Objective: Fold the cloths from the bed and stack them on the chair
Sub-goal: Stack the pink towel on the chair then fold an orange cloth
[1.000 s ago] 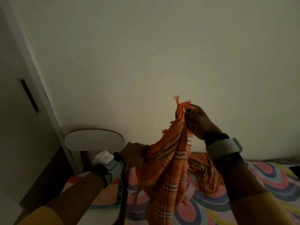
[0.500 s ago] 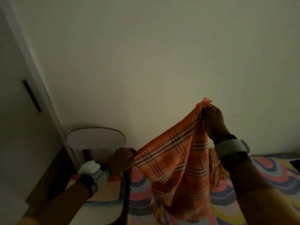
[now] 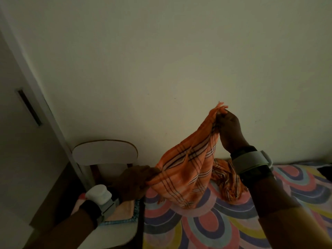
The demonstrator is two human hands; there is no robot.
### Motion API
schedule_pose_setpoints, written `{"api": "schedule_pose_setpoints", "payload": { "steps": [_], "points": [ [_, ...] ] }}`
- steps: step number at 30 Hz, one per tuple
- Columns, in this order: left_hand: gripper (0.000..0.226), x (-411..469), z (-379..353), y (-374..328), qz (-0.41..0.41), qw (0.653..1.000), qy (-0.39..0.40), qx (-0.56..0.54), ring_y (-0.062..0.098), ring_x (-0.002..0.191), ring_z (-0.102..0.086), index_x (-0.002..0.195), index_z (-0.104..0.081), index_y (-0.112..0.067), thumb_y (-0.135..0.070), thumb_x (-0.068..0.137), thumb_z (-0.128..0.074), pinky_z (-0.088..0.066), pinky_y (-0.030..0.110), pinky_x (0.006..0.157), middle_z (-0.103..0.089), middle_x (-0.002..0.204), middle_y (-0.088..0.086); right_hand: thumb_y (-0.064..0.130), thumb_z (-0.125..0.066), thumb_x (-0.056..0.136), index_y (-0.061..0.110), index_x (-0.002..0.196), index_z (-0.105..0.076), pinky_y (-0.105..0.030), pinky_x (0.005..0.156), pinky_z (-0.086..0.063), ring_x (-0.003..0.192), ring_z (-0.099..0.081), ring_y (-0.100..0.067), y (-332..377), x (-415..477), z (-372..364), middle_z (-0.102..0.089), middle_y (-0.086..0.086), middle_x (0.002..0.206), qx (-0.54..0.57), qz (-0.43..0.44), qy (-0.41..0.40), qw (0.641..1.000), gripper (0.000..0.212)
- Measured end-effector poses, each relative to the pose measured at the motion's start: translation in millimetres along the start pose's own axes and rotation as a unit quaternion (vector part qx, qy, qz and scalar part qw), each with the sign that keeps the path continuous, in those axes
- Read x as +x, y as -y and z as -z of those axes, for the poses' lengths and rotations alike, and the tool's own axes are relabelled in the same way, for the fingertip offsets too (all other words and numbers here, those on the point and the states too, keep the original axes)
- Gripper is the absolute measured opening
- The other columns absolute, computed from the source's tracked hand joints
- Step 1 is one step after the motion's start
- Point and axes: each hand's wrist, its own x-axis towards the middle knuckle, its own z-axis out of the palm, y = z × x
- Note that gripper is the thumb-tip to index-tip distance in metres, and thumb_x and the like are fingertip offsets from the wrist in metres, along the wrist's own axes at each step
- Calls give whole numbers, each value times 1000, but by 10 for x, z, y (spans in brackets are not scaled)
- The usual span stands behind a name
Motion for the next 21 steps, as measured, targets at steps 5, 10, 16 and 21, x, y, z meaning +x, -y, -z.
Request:
{"api": "schedule_pose_setpoints", "payload": {
  "steps": [5, 10, 16, 21],
  "points": [
    [46, -125, -171, -14, 92, 992, -55, -64, 22, 71, -68, 131, -27, -31, -54, 91, -33, -55, 31, 61, -72, 91, 6, 6, -36, 99, 8, 75, -57, -22, 49, -50, 47, -56, -11, -52, 18, -2, -60, 3, 52, -15, -9, -43, 999, 33],
    [37, -78, -156, -13, 146, 971, -59, -181, -2, 73, -63, 115, -40, -43, -42, 79, -48, -50, 15, 64, -63, 83, -21, 7, -37, 99, 7, 74, -56, -22, 45, -48, 41, -53, -11, -141, 35, 47, -55, -2, 53, -39, -34, -69, 996, 32],
    [17, -130, -179, 75, 123, 978, -63, -154, -17, 81, -53, 100, -56, -34, -34, 83, -55, -36, -1, 68, -50, 88, -29, 6, -36, 99, 9, 71, -53, -24, 43, -46, 41, -50, -13, -221, 54, 78, -49, -9, 59, -55, -56, -100, 992, 33],
    [32, -225, -195, 109, 113, 986, -4, -121, -14, 76, -53, 97, -58, -27, -53, 88, -42, -38, 3, 65, -56, 82, -26, -1, -36, 97, 5, 75, -58, -28, 44, -50, 42, -53, -18, -283, 89, 96, -54, -13, 60, -72, -72, -102, 989, 31]
  ]
}}
